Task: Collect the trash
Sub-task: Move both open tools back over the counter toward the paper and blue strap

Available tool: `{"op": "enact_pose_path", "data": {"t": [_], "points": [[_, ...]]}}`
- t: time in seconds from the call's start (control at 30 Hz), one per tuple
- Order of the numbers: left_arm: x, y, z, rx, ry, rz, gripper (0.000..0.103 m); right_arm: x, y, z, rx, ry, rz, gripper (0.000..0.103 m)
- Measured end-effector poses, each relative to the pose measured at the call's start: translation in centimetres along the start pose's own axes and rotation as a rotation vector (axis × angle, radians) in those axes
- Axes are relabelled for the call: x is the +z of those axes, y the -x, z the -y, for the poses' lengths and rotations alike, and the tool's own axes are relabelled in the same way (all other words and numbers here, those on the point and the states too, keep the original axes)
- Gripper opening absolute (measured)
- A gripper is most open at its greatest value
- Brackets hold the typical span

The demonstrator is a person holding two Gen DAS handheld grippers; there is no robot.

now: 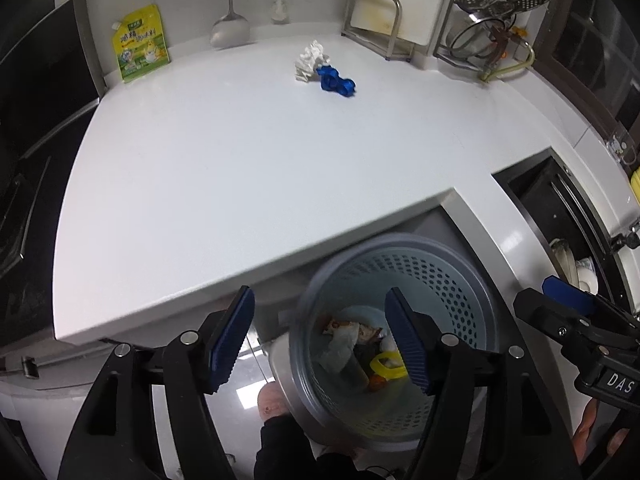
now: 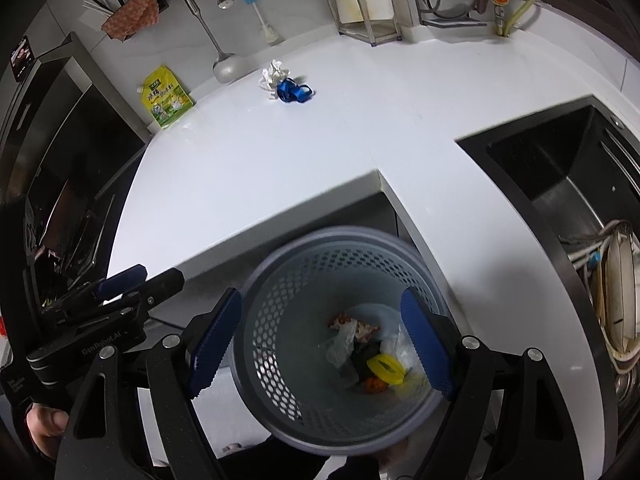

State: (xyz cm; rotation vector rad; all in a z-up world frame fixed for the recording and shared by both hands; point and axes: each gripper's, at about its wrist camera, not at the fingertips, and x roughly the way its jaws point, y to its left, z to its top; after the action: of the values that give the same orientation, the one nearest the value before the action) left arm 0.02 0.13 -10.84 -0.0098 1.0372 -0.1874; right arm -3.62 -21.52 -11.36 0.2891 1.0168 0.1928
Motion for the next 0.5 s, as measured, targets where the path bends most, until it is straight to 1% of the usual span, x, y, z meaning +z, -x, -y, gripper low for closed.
{"op": "enact_pose_path", "data": {"t": [0.13, 0.2, 0.27, 0.5], "points": [[2.1, -0.1, -1.1, 0.015, -0.004, 0.017, 0.068, 1.5, -0.8, -0.9, 0.005, -0.002, 0.015, 0.078], [3.1, -0.1, -1.6, 0.022, -0.007, 0.029, 0.071, 2.2, -1.2, -1.2, 0.007, -0.003, 0.019, 0.078], [4.2, -0.2, -2.0, 0.029, -0.012, 0.043, 0.077, 3.0, -1.7, -1.6, 0.006, -0.002, 0.024, 0.078], [8.0, -1.2, -3.8, 0.040, -0.024, 0.072, 0.085, 5.9, -3.8, -2.7, -0.010, -0.001, 0.042, 0.078]]}}
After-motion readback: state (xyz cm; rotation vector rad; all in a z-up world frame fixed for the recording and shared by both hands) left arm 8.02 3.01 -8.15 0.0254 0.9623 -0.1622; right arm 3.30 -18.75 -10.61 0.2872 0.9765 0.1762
